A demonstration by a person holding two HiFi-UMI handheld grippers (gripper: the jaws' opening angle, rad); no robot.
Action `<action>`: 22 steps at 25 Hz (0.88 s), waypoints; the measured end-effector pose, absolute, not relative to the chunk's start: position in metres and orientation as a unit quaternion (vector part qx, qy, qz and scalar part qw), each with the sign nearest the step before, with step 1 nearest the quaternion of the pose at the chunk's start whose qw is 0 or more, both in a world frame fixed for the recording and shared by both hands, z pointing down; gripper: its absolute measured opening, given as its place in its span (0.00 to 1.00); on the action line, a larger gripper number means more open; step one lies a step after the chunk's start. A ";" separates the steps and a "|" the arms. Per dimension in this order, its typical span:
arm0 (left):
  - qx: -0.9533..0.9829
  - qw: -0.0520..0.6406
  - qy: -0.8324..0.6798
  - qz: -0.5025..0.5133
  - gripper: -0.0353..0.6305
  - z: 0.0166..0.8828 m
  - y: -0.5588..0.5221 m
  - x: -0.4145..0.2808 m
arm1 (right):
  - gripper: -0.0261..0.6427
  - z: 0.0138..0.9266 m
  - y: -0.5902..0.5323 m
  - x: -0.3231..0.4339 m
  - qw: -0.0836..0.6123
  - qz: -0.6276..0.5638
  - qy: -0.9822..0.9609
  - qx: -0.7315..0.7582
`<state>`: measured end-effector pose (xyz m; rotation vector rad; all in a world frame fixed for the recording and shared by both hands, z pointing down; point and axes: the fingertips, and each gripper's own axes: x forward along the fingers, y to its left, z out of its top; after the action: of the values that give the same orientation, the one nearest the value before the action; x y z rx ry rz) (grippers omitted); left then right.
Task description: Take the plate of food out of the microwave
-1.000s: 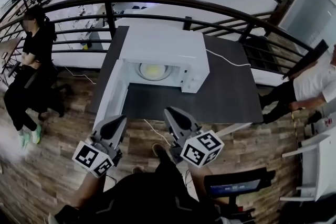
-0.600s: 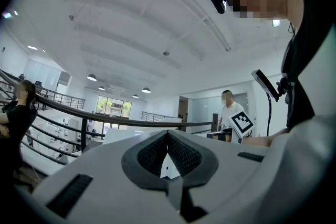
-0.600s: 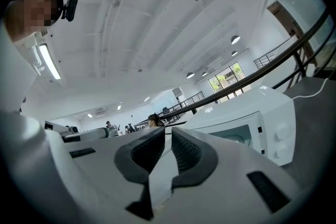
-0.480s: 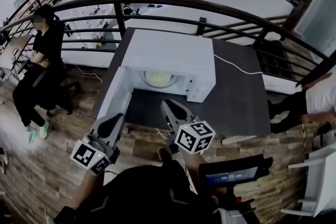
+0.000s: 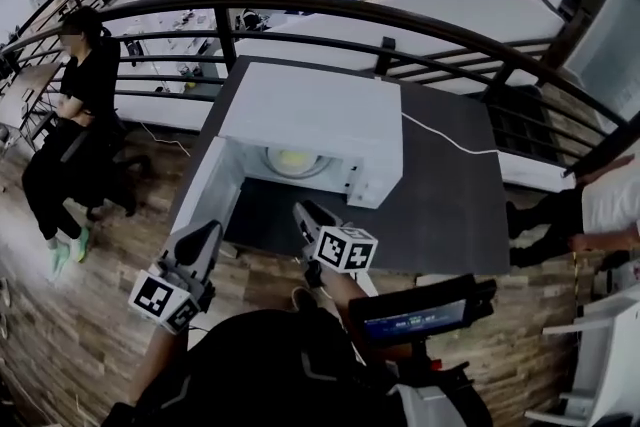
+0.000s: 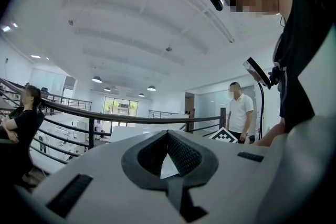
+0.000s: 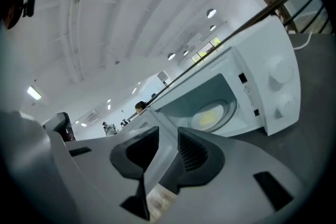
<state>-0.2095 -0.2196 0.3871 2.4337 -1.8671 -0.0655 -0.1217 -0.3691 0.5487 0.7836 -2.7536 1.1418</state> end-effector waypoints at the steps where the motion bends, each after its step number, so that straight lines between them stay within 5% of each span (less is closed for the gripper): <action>1: 0.791 0.038 -0.610 -0.021 0.06 0.391 -0.223 -0.210 | 0.19 0.557 -0.373 -0.124 0.033 0.380 -0.889 0.253; 9: 0.769 0.037 -0.638 -0.021 0.06 0.397 -0.236 -0.225 | 0.39 0.604 -0.404 -0.148 0.046 0.441 -0.864 0.239; 22: 0.746 0.039 -0.665 0.007 0.06 0.403 -0.256 -0.237 | 0.47 0.679 -0.454 -0.171 -0.002 0.631 -0.735 0.249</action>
<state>-0.2373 -0.2563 0.4033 2.2881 -2.0382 0.0205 -0.1711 -0.4542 0.6794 0.7821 -2.3115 1.9852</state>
